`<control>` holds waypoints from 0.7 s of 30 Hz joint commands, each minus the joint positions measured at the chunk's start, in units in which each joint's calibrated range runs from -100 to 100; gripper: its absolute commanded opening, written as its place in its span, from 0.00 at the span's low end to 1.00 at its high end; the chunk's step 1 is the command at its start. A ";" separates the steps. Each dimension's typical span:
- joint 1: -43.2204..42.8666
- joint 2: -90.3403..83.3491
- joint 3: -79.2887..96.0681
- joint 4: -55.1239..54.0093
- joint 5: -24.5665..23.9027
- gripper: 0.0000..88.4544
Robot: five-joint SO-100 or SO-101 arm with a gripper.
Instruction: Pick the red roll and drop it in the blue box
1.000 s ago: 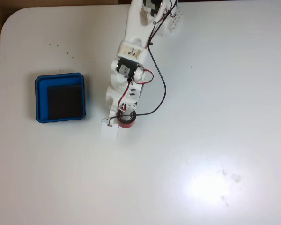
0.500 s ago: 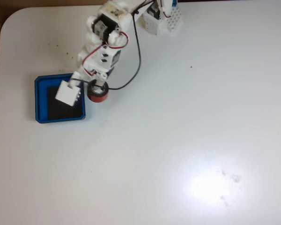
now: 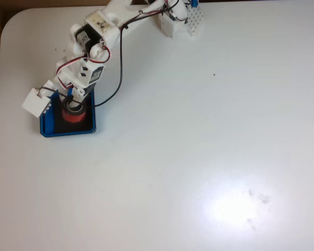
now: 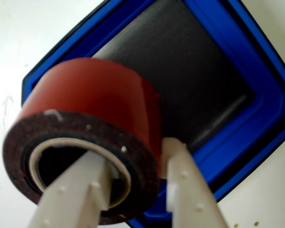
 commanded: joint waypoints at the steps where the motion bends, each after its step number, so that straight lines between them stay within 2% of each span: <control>1: 2.32 2.23 -4.53 -5.14 0.28 0.01; 6: 5.93 6.74 -4.53 -5.97 0.01 0.01; 21: 6.91 7.83 -4.35 -6.05 -0.34 0.02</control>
